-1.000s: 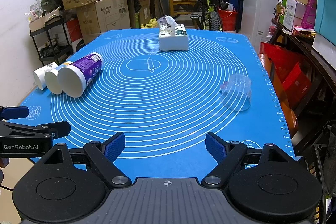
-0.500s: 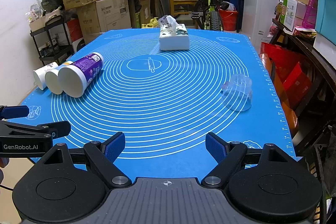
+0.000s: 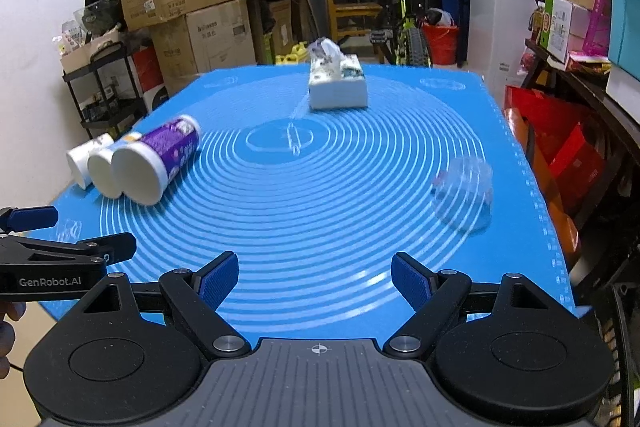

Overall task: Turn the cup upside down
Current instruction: 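Move the left gripper to the purple cup lying on its side and close on it, then lift the purple cup with the left gripper and carry it across the mat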

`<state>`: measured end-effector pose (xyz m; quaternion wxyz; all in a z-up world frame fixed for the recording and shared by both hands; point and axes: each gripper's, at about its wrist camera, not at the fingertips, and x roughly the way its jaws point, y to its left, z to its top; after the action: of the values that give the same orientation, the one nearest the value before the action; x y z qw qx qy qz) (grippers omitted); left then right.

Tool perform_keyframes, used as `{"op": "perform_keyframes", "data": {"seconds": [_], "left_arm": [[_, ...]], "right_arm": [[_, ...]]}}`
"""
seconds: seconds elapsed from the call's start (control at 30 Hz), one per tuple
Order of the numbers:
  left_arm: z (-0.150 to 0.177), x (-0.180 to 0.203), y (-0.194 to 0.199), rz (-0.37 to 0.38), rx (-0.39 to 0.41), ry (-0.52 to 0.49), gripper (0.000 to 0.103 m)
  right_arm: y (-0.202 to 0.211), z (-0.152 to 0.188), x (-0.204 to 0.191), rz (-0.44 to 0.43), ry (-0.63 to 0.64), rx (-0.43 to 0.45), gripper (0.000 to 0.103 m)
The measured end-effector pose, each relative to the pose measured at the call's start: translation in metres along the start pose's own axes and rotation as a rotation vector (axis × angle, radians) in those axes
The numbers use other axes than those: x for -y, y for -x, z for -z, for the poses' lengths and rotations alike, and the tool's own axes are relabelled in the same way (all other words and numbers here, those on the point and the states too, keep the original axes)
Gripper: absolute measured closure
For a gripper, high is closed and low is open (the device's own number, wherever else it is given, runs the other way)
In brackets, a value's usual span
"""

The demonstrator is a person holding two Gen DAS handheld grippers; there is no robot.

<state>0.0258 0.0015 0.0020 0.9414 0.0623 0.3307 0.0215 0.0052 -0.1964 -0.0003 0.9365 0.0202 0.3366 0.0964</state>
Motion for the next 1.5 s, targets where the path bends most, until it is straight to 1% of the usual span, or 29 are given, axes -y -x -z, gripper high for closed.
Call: {"op": "perform_keyframes", "data": {"seconds": [0.07,0.17,0.3,0.47,0.57,0.73,0.83,0.9,0.93,0.97,1.1,1.17,1.23,1.4,1.5], "left_arm": [[-0.006,-0.003,-0.008,-0.025,0.013,0.01,0.0],[-0.016,-0.005,-0.024,-0.088,0.059,0.001,0.0],[-0.029,-0.004,-0.049,-0.134,0.08,-0.016,0.0],[-0.039,-0.001,-0.081,-0.187,0.085,-0.059,0.0],[-0.04,-0.001,-0.096,-0.209,0.065,-0.075,0.001],[-0.039,0.0,-0.111,-0.2,0.006,-0.083,0.001],[-0.038,0.0,-0.114,-0.2,-0.005,-0.084,0.002],[-0.038,0.001,-0.113,-0.208,0.006,-0.091,0.012],[-0.038,0.002,-0.113,-0.217,0.01,-0.099,0.02],[-0.039,0.002,-0.113,-0.219,0.009,-0.104,0.024],[-0.041,-0.001,-0.112,-0.208,0.007,-0.083,0.025],[-0.04,-0.002,-0.11,-0.208,0.015,-0.071,0.03],[-0.041,-0.001,-0.108,-0.208,0.019,-0.065,0.031],[-0.041,0.002,-0.094,-0.167,0.03,-0.035,0.031],[-0.04,0.006,-0.075,-0.118,0.046,-0.012,0.031]], "right_arm": [[-0.004,-0.007,0.002,-0.002,-0.005,0.016,0.017],[-0.011,-0.019,0.004,-0.006,-0.014,0.039,0.017],[-0.021,-0.029,0.005,-0.009,-0.017,0.055,0.017],[-0.035,-0.032,0.009,-0.003,-0.026,0.042,0.017],[-0.043,-0.031,0.012,0.005,-0.032,0.029,0.017],[-0.052,-0.03,0.018,0.013,-0.043,0.018,0.017],[-0.055,-0.03,0.018,0.012,-0.045,0.014,0.017],[-0.056,-0.03,0.018,0.01,-0.046,0.013,0.017],[-0.057,-0.03,0.018,0.009,-0.047,0.013,0.017],[-0.057,-0.029,0.018,0.009,-0.049,0.013,0.017],[-0.056,-0.028,0.018,0.01,-0.057,0.013,0.017],[-0.055,-0.028,0.018,0.01,-0.059,0.016,0.017],[-0.053,-0.028,0.018,0.011,-0.059,0.02,0.017],[-0.046,-0.028,0.017,0.01,-0.063,0.032,0.017],[-0.04,-0.027,0.018,0.012,-0.066,0.038,0.017]]}}
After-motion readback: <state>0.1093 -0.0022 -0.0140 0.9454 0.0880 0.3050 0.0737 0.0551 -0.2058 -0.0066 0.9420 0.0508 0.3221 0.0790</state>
